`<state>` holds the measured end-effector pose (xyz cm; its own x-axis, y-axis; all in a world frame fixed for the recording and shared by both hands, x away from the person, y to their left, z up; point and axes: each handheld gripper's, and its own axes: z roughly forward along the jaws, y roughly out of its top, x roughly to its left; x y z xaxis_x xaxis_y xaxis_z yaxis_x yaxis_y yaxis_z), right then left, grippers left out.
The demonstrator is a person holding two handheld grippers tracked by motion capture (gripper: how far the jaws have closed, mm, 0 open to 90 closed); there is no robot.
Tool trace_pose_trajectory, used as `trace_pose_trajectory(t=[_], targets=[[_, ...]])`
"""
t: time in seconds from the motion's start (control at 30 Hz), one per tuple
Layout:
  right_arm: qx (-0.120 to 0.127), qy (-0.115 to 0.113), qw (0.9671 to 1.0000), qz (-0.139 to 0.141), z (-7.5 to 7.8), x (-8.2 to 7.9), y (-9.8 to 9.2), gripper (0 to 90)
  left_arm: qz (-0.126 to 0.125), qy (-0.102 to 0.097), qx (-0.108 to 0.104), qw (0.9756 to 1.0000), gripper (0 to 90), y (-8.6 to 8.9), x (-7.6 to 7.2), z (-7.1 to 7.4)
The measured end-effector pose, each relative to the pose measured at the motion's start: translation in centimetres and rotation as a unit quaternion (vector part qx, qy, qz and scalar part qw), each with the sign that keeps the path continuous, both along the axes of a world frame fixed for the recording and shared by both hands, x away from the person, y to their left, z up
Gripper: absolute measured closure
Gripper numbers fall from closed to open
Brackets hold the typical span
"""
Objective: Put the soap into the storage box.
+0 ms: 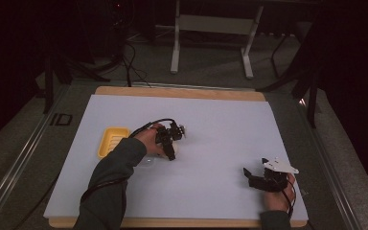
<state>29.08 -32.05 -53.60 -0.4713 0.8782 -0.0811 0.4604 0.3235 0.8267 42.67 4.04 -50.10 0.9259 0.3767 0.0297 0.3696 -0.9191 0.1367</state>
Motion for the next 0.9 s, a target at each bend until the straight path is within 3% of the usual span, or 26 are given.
trace_pose_trajectory(t=[0.9], targets=[[0.0, 0.0, 1.0, 0.0, 0.0, 0.0, 0.0, 14.7, 0.017, -0.007, -0.02, 0.9996, 25.5, 1.9, 0.1, 2.7]])
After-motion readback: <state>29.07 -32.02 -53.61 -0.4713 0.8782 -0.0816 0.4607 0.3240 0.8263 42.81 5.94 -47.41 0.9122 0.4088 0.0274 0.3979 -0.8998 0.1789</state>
